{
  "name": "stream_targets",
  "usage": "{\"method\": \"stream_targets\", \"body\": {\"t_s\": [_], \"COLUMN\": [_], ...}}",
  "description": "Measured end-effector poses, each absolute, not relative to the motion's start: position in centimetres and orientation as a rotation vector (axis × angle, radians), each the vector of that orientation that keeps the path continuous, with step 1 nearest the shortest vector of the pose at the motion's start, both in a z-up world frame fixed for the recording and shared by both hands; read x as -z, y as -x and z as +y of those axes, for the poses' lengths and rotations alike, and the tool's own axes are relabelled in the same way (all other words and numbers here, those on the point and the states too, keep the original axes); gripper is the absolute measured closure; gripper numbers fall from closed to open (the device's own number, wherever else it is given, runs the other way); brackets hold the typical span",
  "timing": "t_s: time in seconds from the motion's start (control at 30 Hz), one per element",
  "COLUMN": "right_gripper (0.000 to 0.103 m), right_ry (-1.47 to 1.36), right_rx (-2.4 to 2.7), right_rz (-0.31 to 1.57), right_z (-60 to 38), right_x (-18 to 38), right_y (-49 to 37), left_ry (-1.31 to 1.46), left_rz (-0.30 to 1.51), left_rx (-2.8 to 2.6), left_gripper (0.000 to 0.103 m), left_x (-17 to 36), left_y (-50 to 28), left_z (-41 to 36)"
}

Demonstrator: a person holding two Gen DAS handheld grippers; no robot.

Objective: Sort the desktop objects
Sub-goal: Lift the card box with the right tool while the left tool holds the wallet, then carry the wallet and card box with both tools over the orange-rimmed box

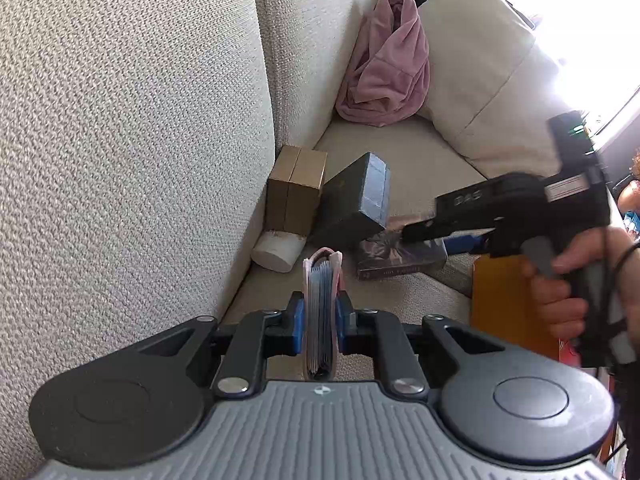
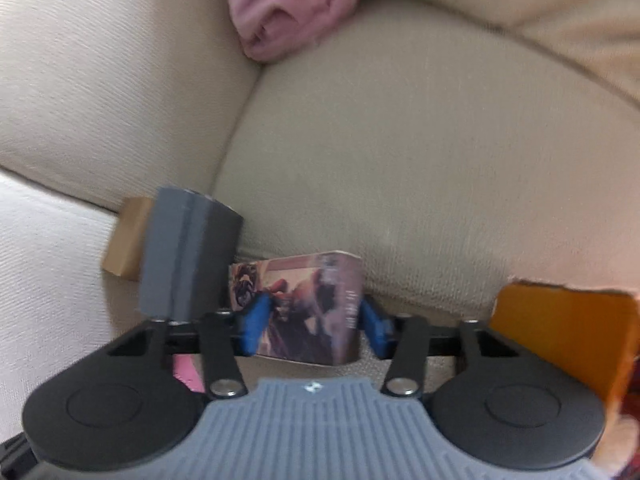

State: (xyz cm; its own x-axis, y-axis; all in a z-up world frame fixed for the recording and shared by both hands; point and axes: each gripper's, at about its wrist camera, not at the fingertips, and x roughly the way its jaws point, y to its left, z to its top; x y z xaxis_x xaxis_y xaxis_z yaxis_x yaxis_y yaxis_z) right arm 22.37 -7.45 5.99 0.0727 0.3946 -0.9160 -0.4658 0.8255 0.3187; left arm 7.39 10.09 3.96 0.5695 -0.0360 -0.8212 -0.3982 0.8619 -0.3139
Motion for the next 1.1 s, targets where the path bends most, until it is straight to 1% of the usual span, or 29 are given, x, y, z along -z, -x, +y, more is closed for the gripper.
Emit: {"method": "stream_targets", "body": {"t_s": [0.03,0.1,0.17,0.23,0.4,0.53,0.73,0.9,1.0,1.1], "right_gripper": [0.069,0.074,0.075,0.075,0.077,0.079,0.079,0.079,0.079,0.079], "right_ry": [0.048,0.040,0.050,0.076,0.044,0.029,0.011,-0.061,-0.107,-0.144], "right_rx": [-0.661,-0.693,-0.721,-0.737,-0.754,-0.763,-0.818,-0.843,-0.818,-0.769], "right_rz": [1.341,1.323,1.300,1.275,1.257,1.203,1.089,0.965,0.891,0.861], "right_z": [-7.6,-7.7,-7.4,-6.8,-6.2,-8.0,-12.9,-19.9,-24.7,-28.8], "right_x": [-6.7,-7.7,-8.4,-8.7,-8.9,-10.4,-14.7,-19.7,-22.1,-22.9], "right_y": [-22.1,-21.4,-20.5,-19.8,-19.2,-18.1,-15.6,-13.2,-11.8,-11.0], "left_ry": [0.506,0.509,0.513,0.511,0.502,0.487,0.441,0.400,0.387,0.359], "left_rz": [0.950,0.950,0.952,0.953,0.949,0.925,0.841,0.763,0.737,0.730], "left_rx": [-0.226,-0.231,-0.237,-0.241,-0.256,-0.260,-0.182,-0.053,0.034,0.118], "left_gripper": [0.086,0.086,0.086,0.086,0.086,0.086,0.086,0.086,0.086,0.086], "left_x": [-2.7,-2.9,-2.9,-1.3,-1.1,-3.2,-7.4,-12.1,-13.1,-14.5], "left_y": [-8.2,-8.0,-8.0,-9.2,-9.5,-8.6,-7.8,-8.0,-8.6,-8.5], "left_z": [9.8,9.7,9.5,8.8,7.7,7.0,4.1,0.6,-1.8,-4.5]}}
